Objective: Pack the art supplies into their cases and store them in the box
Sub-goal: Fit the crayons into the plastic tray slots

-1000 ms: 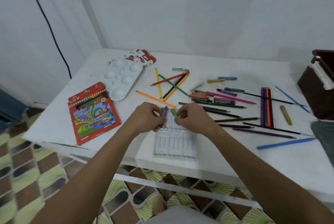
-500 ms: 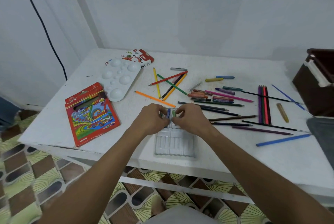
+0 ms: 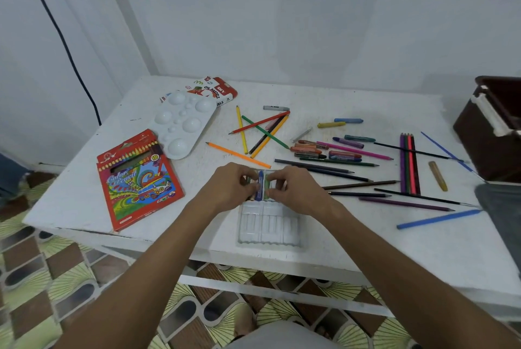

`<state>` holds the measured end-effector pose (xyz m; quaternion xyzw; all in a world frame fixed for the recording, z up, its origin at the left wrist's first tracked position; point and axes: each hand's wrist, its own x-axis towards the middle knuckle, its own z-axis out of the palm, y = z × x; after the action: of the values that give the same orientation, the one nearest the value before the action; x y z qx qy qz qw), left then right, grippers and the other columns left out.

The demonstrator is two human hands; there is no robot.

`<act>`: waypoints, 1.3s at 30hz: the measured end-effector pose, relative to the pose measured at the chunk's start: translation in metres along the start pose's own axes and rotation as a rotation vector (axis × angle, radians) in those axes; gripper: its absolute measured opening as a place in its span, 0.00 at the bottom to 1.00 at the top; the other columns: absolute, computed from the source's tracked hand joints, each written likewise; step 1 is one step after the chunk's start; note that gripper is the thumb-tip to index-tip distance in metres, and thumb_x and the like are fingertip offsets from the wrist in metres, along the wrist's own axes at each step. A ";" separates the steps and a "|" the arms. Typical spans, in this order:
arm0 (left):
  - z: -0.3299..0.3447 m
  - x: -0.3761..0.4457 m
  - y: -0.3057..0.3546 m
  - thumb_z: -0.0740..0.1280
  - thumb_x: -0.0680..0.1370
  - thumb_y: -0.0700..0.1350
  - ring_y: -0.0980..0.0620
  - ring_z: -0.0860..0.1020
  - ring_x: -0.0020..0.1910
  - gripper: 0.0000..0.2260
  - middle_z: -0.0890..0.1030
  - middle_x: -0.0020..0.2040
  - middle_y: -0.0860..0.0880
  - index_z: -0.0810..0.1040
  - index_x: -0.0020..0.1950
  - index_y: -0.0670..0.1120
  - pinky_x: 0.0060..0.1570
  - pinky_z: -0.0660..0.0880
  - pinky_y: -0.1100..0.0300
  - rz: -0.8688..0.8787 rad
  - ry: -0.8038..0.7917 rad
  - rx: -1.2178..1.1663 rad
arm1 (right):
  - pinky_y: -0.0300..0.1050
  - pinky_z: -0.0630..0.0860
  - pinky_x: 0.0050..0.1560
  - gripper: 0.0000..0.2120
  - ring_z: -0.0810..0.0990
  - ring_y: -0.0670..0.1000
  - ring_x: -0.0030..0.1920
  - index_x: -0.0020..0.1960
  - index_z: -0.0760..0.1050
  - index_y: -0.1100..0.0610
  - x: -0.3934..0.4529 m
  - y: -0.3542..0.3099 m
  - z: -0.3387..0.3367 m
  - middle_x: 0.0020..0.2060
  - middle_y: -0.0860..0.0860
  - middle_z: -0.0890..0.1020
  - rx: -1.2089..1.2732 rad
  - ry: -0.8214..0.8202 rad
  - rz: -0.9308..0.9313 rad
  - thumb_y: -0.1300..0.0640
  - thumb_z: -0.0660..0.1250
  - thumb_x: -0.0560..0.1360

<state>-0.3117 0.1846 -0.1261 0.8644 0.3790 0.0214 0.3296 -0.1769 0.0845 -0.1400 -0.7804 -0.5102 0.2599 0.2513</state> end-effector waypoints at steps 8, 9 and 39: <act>0.004 0.000 0.000 0.67 0.77 0.45 0.49 0.79 0.39 0.10 0.83 0.42 0.46 0.82 0.58 0.49 0.41 0.73 0.61 0.093 0.025 0.103 | 0.29 0.62 0.33 0.12 0.70 0.43 0.34 0.55 0.81 0.54 0.001 0.004 0.001 0.36 0.47 0.74 -0.011 -0.006 -0.022 0.55 0.71 0.73; 0.004 0.001 0.000 0.67 0.77 0.45 0.50 0.79 0.39 0.11 0.83 0.43 0.46 0.81 0.58 0.49 0.41 0.73 0.62 0.093 0.023 0.117 | 0.28 0.62 0.32 0.12 0.70 0.43 0.33 0.56 0.80 0.54 0.001 0.004 0.001 0.35 0.46 0.73 -0.007 -0.006 -0.025 0.55 0.71 0.73; 0.015 0.107 0.073 0.66 0.77 0.46 0.49 0.76 0.50 0.12 0.80 0.52 0.48 0.79 0.60 0.49 0.45 0.72 0.57 0.417 0.008 0.469 | 0.38 0.74 0.53 0.11 0.78 0.46 0.47 0.55 0.81 0.56 0.017 0.071 -0.074 0.51 0.52 0.82 -0.082 0.290 0.159 0.56 0.70 0.74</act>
<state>-0.1844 0.2120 -0.1183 0.9759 0.1893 0.0038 0.1083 -0.0748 0.0654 -0.1344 -0.8571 -0.4155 0.1428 0.2689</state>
